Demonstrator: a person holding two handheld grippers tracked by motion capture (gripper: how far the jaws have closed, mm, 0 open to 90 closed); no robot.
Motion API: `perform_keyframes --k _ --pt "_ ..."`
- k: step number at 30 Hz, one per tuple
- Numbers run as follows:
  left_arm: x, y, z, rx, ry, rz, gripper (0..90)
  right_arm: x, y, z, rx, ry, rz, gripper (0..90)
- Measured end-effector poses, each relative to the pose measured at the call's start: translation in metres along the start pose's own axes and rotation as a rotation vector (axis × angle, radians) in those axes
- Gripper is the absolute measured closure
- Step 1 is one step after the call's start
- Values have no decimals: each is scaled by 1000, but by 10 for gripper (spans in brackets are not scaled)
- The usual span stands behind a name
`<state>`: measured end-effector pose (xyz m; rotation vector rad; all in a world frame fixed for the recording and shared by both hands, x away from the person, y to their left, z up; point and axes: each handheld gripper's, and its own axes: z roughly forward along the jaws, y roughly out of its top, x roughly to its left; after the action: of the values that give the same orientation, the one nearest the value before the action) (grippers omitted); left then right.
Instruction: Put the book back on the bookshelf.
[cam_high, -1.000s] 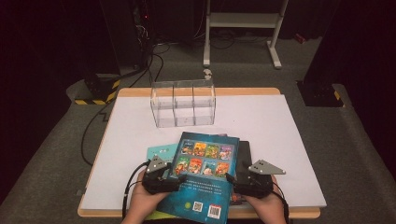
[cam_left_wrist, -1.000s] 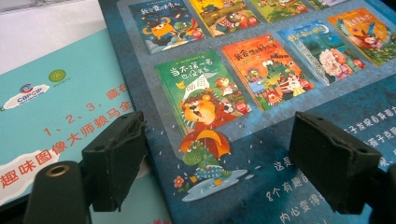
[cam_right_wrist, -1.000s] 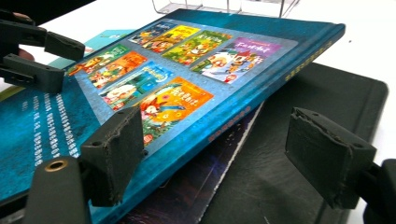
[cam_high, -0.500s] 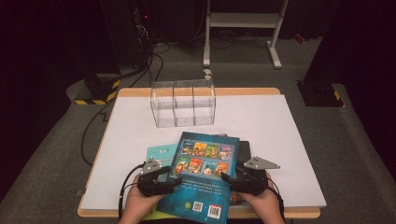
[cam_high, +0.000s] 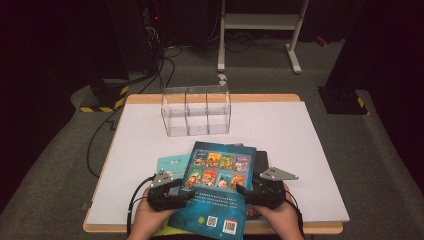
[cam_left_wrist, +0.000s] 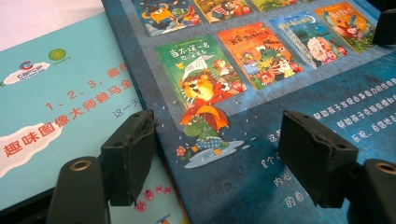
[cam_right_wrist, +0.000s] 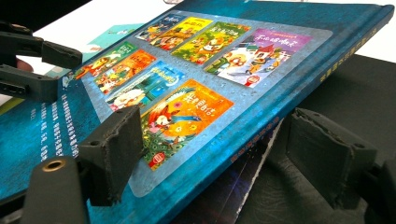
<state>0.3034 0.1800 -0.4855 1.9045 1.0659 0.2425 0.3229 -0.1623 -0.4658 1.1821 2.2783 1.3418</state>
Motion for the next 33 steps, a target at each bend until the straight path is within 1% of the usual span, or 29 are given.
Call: perform_keyframes --k 2,4,7,9,12,14,15,16,18,20,21,22,24,25,26,28,29,30,31,32,33 --pt "0 0 0 0 0 -1 280 1 1 -1 6 -2 3 203" --pt "-1 1 1 2 0 1 280 -1 1 -1 14 15 14 222" --pt "-1 1 1 2 1 2 280 -2 1 -1 14 20 30 230" --pt "-2 1 2 -2 3 3 281 -2 2 -1 15 13 26 235" --pt "-4 4 6 -6 4 10 282 -5 4 -1 11 -5 35 248" --pt "-5 8 10 -9 3 21 288 -9 7 0 11 -20 35 252" --pt "-5 11 13 -10 -1 20 294 -14 10 1 6 -31 35 252" --pt "-4 15 17 -11 -2 25 299 -18 12 2 4 -34 48 258" --pt "-3 22 24 -12 2 28 302 -29 17 7 -9 -41 54 259" --pt "-1 28 30 -7 -1 21 302 -36 22 9 -5 -49 64 256" --pt "-1 30 30 1 2 22 303 -39 25 11 6 -51 75 249" --pt "-1 30 30 2 3 25 303 -40 27 12 14 -50 76 244" --pt "0 26 30 -23 -2 21 305 -38 27 12 16 -64 77 235" --pt "0 24 29 -33 -7 11 306 -37 26 12 16 -56 75 232" --pt "0 22 28 -38 -12 11 307 -36 24 11 14 -42 83 231" --pt "0 21 25 -28 -20 22 310 -32 19 11 -2 -30 89 221" --pt "-1 20 24 -24 -24 23 313 -31 18 11 7 -19 93 212" --pt "-1 20 23 -17 -30 18 309 -30 18 11 15 -19 91 210" --pt "-1 19 23 -13 -37 8 299 -29 17 11 18 -15 88 209" --pt "-2 18 23 -15 -37 13 281 -27 17 11 23 -8 97 205" --pt "-3 18 23 -10 -36 15 270 -27 16 12 21 -4 94 203"
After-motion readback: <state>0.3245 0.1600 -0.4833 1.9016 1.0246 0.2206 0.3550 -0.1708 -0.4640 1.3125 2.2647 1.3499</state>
